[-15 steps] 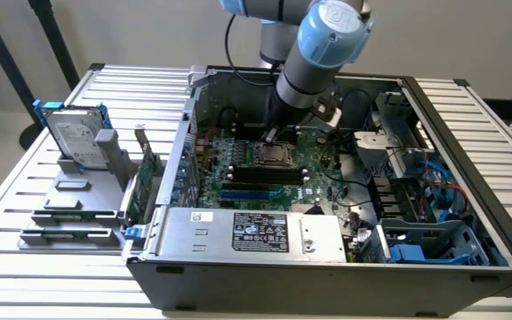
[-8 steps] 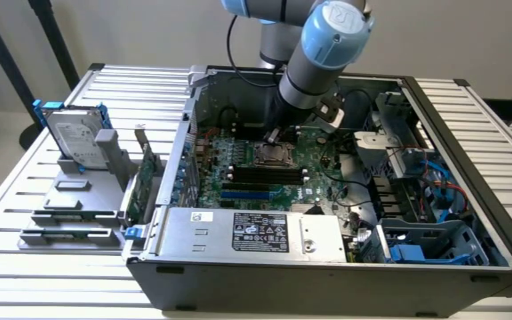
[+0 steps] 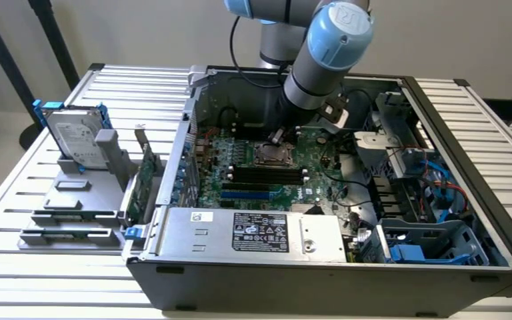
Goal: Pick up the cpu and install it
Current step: 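Install the first cpu locking lever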
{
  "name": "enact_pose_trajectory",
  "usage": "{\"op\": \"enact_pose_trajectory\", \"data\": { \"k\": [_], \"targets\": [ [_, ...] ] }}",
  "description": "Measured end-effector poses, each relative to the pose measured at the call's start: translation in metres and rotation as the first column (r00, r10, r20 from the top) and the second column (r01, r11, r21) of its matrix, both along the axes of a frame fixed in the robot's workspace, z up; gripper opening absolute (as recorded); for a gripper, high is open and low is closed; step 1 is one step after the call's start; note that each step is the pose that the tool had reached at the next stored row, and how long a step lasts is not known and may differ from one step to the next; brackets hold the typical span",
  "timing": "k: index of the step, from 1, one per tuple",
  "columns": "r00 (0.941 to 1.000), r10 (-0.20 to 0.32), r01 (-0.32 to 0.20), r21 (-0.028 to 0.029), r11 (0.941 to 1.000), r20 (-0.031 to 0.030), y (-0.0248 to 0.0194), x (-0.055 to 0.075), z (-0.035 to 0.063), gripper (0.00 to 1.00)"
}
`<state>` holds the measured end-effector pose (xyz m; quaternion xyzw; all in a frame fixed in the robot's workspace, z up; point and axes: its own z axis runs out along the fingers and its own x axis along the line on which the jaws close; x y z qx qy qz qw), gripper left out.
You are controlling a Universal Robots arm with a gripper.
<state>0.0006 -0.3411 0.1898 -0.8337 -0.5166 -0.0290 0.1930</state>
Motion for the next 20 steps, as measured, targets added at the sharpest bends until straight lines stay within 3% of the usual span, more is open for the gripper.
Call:
{"op": "enact_pose_trajectory", "data": {
  "k": [20],
  "targets": [
    [0.9999,-0.013,0.013,0.0004,0.9999,-0.0017,-0.0017,0.0041,-0.0006,0.11]
  ]
}}
